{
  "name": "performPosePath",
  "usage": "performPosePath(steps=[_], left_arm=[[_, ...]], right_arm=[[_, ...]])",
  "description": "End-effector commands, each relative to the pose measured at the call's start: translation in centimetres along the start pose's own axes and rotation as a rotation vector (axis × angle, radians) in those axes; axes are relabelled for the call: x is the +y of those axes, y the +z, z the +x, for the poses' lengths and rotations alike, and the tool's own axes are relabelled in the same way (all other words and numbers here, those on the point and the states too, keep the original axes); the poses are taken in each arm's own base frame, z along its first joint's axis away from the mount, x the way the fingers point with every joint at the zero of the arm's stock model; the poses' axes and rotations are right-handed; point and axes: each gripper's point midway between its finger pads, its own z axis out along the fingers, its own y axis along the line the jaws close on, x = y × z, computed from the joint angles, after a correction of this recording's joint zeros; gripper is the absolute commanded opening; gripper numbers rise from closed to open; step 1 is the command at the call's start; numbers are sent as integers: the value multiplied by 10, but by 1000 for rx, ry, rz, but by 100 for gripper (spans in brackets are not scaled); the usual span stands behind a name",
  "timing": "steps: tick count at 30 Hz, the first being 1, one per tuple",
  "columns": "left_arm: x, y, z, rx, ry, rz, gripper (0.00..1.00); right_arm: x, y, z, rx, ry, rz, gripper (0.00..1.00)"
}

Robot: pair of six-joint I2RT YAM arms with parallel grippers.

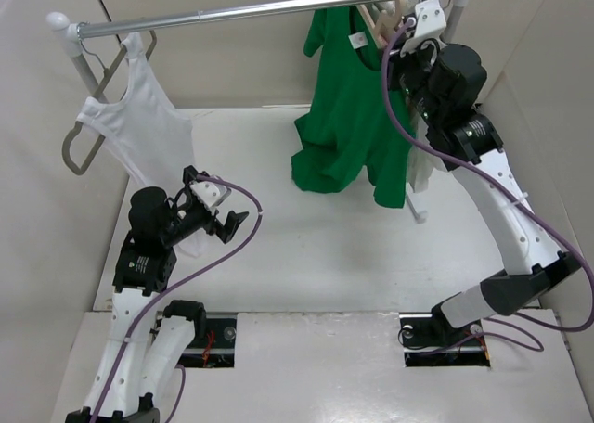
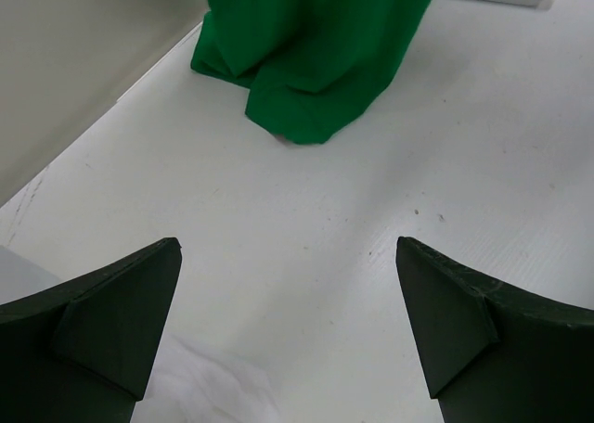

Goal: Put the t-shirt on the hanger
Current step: Hang the hanger with tshirt onto the clothesline

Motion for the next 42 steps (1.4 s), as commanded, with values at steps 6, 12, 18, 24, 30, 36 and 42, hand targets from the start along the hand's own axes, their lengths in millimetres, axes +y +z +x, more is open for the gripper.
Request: performPosePath(steps=[6, 12, 18, 24, 30, 36, 42], left_arm=[[-3, -1, -8, -34, 5, 13, 100], [-2, -3, -9, -39, 11, -1, 100], [0, -2, 12, -17, -32, -51, 100], [18, -1, 44, 10, -79, -206, 100], [30, -3, 64, 27, -82, -309, 100], [29, 3, 93, 80, -79, -315, 100], [38, 3, 119, 166, -70, -366, 100]], right_arm=[[6, -21, -29, -72, -99, -24, 100], [10, -70, -54, -94, -223, 88, 100], [30, -129, -2, 6, -241, 32, 100], [54, -197, 123, 212, -75, -81, 100], [83, -264, 290, 631, 134, -102, 100], [91, -288, 354, 705, 229, -70, 100], [69, -290, 350, 673, 228, 40, 100]])
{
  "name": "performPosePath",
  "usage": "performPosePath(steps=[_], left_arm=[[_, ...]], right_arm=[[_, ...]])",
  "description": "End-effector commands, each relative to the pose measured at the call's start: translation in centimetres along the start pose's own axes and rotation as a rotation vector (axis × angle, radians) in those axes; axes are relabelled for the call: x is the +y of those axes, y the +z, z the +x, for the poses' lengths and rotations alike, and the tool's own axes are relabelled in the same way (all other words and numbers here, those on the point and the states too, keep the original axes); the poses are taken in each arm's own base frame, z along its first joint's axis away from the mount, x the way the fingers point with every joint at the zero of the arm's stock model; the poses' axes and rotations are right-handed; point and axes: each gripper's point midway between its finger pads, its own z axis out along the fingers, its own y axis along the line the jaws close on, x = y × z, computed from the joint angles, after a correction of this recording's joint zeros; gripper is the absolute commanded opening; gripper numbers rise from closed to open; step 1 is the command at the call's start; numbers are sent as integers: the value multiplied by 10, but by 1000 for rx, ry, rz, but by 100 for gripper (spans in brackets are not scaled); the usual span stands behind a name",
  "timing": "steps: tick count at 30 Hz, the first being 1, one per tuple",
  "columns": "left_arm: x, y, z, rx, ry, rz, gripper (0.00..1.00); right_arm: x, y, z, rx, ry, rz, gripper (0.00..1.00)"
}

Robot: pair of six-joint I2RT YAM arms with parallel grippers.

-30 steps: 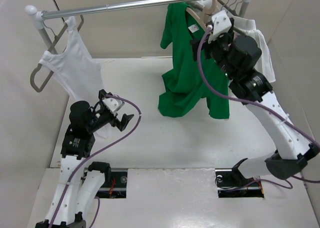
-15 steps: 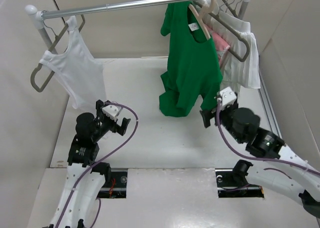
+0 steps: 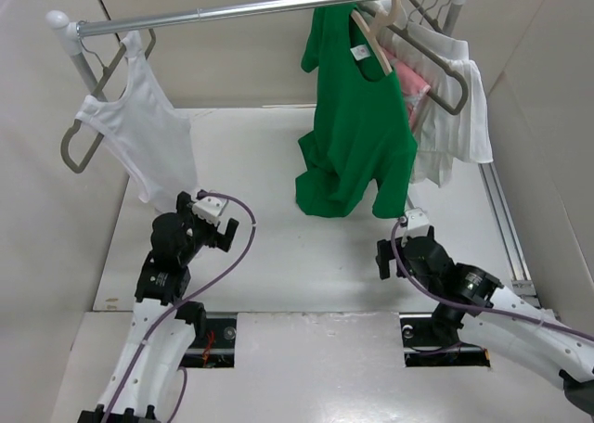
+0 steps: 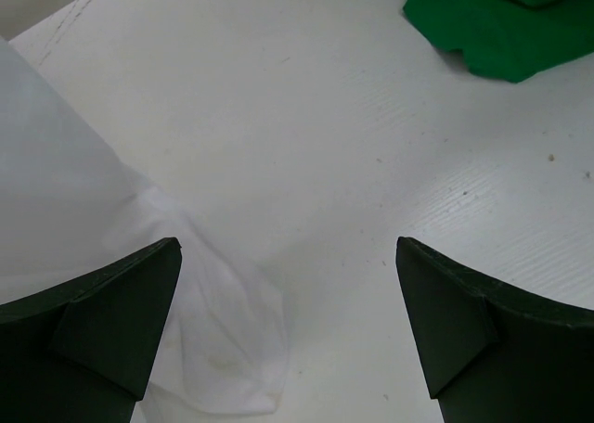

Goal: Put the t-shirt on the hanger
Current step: Hang the hanger with tshirt onto the clothesline

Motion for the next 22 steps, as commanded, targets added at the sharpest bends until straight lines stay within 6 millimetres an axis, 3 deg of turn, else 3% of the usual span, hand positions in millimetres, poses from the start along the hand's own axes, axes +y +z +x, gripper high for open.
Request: performPosePath(steps=[1, 8, 22], left_arm=[[12, 7, 6, 3, 21, -64, 100], [28, 7, 10, 20, -10, -158, 100], [18, 0, -7, -67, -12, -119, 100]], right_arm=[[-6, -8, -29, -103, 94, 45, 100], [-22, -19, -45, -154, 52, 118, 100], [-31, -20, -50, -149, -13, 166, 100]])
